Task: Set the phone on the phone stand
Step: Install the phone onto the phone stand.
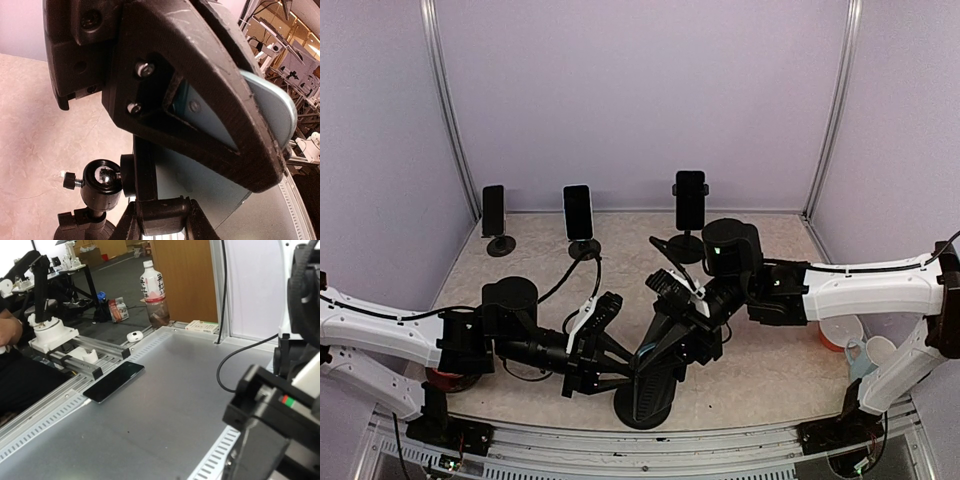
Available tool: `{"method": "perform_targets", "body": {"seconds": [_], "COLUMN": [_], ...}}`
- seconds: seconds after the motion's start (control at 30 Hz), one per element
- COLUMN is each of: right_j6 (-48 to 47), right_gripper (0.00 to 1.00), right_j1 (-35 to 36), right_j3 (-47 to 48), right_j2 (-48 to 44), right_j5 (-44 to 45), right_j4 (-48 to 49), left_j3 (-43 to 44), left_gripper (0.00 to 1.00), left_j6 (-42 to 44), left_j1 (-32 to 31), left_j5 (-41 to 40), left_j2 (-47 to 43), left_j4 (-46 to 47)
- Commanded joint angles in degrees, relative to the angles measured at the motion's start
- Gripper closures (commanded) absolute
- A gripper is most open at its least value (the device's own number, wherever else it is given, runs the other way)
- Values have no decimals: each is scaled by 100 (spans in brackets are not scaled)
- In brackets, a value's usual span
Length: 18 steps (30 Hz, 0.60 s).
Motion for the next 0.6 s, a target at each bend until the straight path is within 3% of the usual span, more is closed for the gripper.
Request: {"method": "perform_targets", "body": {"seconds": [0.0,0.57], "right_j6": [-4,-203], "right_gripper": [100,100], "right_j1": [-48,-234], "right_j3": [-70,-181], "right_j2": [14,-126], "right_j5": [-46,403], "right_j4": [66,-473], "left_j3": [110,85], "left_gripper": [100,100], "left_j6": [130,121], "left_j1": [-27,-35], "left_j5": [73,79], "left_j2": [-189,-243], "left_j4": [528,521]}}
